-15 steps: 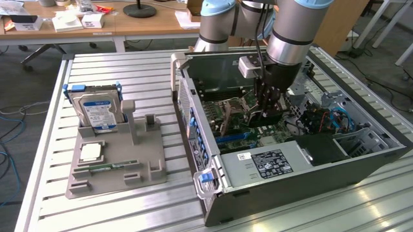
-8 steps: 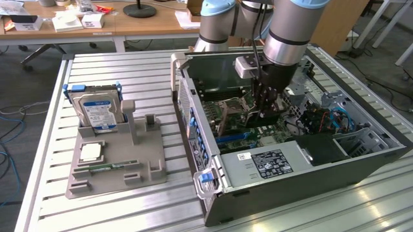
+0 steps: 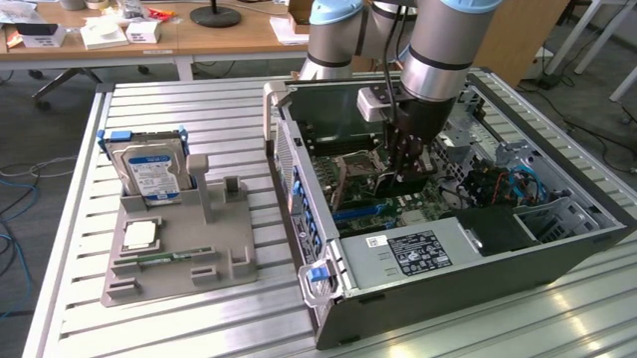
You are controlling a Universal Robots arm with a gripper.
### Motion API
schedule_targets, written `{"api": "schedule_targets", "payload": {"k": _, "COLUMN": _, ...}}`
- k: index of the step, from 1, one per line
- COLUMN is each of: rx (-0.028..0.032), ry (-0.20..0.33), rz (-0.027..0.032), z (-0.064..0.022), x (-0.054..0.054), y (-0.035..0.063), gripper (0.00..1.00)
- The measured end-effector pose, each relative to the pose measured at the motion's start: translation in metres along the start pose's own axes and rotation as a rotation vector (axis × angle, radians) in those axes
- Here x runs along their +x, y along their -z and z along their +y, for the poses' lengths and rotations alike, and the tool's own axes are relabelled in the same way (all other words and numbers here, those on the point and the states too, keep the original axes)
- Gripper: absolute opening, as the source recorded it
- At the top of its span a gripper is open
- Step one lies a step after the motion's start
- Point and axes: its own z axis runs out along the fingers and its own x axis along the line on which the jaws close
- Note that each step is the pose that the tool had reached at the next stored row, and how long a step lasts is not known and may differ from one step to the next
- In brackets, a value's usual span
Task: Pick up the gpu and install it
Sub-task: 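Insert the gpu into the slot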
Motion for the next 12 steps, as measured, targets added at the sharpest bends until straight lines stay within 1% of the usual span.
{"api": "schedule_targets", "payload": {"k": 5, "rx": 0.0, "ry": 0.0, "rz": 0.0, "z": 0.0003, "x": 0.0, "y": 0.0, "gripper": 0.26}}
{"api": "schedule_targets", "payload": {"k": 12, "rx": 0.001, "ry": 0.0, "rz": -0.001, "z": 0.0058, "x": 0.0002, "y": 0.0002, "gripper": 0.26}}
